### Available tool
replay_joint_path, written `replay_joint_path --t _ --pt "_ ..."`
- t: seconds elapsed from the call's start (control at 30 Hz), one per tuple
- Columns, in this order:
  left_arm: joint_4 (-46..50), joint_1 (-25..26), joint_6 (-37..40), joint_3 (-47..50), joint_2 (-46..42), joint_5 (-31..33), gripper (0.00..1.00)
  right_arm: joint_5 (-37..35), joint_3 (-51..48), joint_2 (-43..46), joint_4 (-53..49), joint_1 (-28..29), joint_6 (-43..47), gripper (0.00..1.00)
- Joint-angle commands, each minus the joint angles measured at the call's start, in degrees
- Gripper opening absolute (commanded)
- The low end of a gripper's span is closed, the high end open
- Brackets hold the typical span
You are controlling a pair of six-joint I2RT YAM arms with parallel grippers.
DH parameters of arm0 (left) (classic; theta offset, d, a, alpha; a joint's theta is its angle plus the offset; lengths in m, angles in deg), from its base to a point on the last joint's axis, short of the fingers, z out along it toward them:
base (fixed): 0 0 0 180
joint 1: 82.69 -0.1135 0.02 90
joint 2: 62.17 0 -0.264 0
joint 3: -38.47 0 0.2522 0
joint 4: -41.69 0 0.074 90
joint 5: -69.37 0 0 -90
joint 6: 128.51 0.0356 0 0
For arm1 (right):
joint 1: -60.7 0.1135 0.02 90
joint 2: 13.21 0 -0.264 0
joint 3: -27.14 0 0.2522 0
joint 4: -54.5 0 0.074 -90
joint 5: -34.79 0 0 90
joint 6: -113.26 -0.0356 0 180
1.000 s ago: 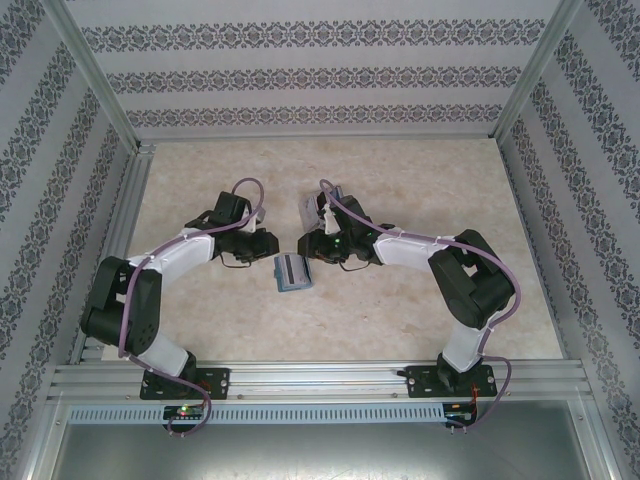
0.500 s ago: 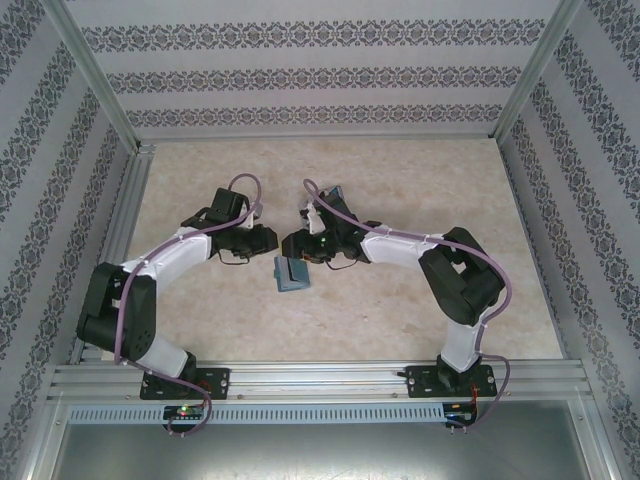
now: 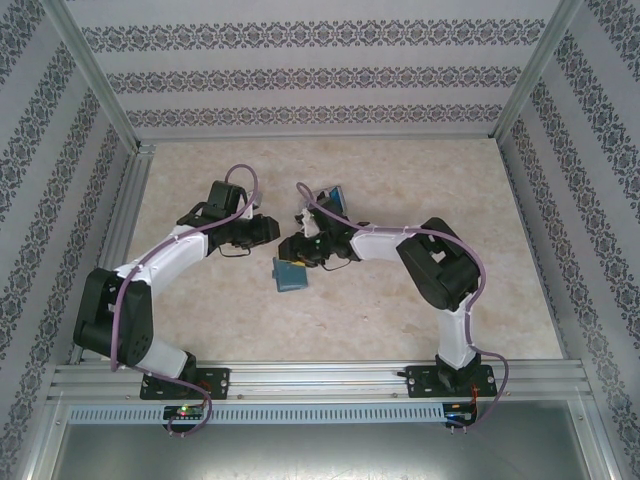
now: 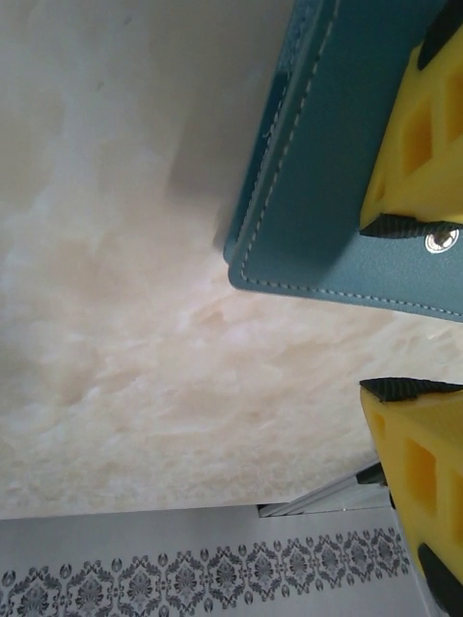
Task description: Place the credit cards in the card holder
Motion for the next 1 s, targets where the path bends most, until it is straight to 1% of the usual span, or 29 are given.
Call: replay_joint_path --t 0.0,0.1,0.27,0.33,0.43,0.53,0.63,0.7,0.77,0.83,0.9,0.97 --pt "-0.5 -0.6 -0.1 1.3 -2.9 0.8 0.32 -5.4 0.4 -2.5 -7.0 1.4 3.1 0.45" --pt "-1.0 -0.6 -0.3 2.7 -3.2 1.0 0.31 -6.9 0.6 -0.4 -9.8 1.1 5.3 0.45" --pt "-1.5 -0.8 -0.4 3.5 -1.7 2.6 0.3 -4.7 -0.2 6.6 -9.2 -0.5 5.9 0.46" --pt "-2.1 -0.9 -0.4 3.1 -0.5 2.3 0.3 -4.3 -0.4 9.4 -10.4 -1.1 6.5 0.46" --pt "-3.3 -0.9 -0.4 1.7 1.8 0.5 0.3 -5.5 -0.2 13.1 -15.8 -1.5 9.5 0.46" --pt "-3.4 -0.9 0.4 -1.4 5.2 -2.5 0.3 -9.5 -1.5 16.5 -21.5 -1.7 12.3 0.45" --pt "-3.0 -1.0 0.9 -4.9 9.4 -5.8 0.3 -8.7 -5.8 19.2 -20.4 -1.4 11.7 0.41" --pt "-3.8 -1.0 1.1 -6.1 11.7 -7.1 0.3 -7.1 -7.7 19.3 -19.1 -0.1 10.9 0.39" --pt "-4.7 -1.1 1.1 -6.7 14.4 -6.7 0.3 -7.0 -7.5 17.5 -20.0 2.0 11.2 0.38" --pt "-5.6 -1.0 0.5 -7.6 16.9 -8.3 0.29 -6.6 -7.3 15.2 -19.0 3.9 10.7 0.37" --pt "-7.7 -1.0 -0.7 -7.1 18.1 -10.1 0.28 -6.0 -7.4 12.9 -16.9 4.9 9.3 0.36" --pt "-7.9 -1.0 -0.8 -6.4 18.2 -10.2 0.28 -6.1 -6.8 10.8 -15.8 5.3 8.4 0.36"
